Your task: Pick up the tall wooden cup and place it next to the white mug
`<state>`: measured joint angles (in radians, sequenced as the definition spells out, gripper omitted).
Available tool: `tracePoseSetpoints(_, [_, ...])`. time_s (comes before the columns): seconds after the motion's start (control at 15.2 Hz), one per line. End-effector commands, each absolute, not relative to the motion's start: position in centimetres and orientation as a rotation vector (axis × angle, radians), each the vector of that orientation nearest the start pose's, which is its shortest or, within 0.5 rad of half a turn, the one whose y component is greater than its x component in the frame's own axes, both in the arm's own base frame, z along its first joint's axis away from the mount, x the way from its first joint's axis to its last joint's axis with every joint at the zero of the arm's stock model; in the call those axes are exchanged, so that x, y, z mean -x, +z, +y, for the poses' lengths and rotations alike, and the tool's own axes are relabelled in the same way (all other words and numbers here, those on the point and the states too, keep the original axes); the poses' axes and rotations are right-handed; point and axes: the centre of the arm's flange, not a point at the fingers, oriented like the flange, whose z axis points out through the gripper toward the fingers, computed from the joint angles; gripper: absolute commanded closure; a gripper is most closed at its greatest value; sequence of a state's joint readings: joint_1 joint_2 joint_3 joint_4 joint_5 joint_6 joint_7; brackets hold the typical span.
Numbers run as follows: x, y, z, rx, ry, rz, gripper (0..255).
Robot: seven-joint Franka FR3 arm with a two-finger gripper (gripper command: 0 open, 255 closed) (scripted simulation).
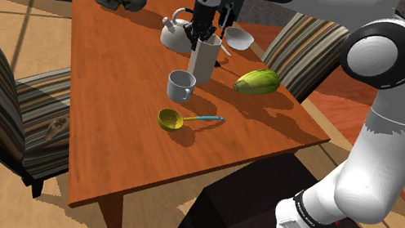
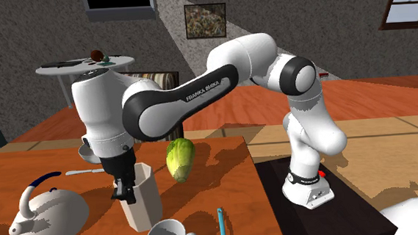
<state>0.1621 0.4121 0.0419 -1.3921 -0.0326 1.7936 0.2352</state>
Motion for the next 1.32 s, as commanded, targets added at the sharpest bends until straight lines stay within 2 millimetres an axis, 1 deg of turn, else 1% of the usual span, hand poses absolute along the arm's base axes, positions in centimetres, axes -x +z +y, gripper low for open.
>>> tracePoseSetpoints(0.0, [-66.9, 47.3, 13.1, 3.158, 0.008, 0.043, 255])
tracePoseSetpoints(0.26, [-66.9, 47.3, 13.1, 3.158, 0.008, 0.043, 255])
tracePoseSetpoints(0.33, [-66.9, 47.3, 13.1, 3.158, 0.008, 0.043, 0])
tracePoseSetpoints(0.66, [-66.9, 47.3, 13.1, 3.158, 0.008, 0.043, 0])
tracePoseSetpoints(0.86, [-66.9, 51.3, 13.1, 3.158, 0.008, 0.043, 0])
tracePoseSetpoints(0.92, [-66.9, 52.3, 13.1, 3.158, 0.008, 0.043, 0])
tracePoseSetpoints(1.25, [-66.9, 52.3, 13.1, 3.158, 0.008, 0.043, 0])
